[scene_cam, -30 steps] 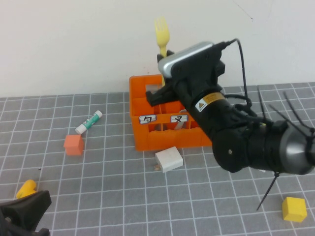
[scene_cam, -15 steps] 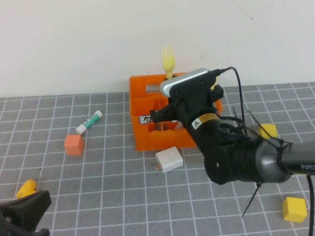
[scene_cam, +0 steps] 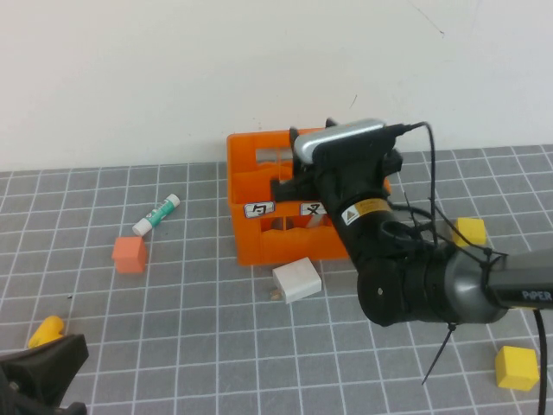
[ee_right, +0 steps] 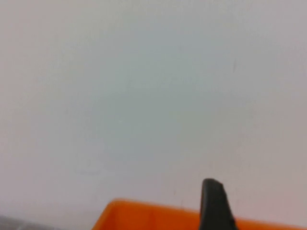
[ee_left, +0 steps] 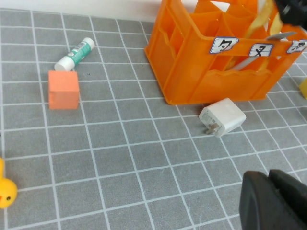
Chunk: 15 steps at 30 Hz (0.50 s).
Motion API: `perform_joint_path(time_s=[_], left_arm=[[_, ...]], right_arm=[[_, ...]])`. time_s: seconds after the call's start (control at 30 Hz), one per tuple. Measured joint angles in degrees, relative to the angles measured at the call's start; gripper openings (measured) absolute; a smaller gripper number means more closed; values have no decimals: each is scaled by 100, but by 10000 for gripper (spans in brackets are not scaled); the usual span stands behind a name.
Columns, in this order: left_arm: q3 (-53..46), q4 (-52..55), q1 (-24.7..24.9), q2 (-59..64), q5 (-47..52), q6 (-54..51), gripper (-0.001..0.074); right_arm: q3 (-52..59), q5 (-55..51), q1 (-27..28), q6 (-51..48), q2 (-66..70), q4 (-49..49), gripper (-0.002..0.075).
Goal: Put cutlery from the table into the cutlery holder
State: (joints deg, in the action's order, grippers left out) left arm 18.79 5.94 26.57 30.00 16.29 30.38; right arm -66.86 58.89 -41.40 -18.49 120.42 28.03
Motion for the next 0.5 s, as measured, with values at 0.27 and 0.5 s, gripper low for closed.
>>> perform_joint_path(time_s=[0.27,0.5], left_arm=[[0,190,0,0,0,0,-1],[0,341,0,0,0,-22,-1]], right_arm=[[0,224,-62,-354,-983,-850,230],[0,-2376,-244,-664,-2807,-1887,20]])
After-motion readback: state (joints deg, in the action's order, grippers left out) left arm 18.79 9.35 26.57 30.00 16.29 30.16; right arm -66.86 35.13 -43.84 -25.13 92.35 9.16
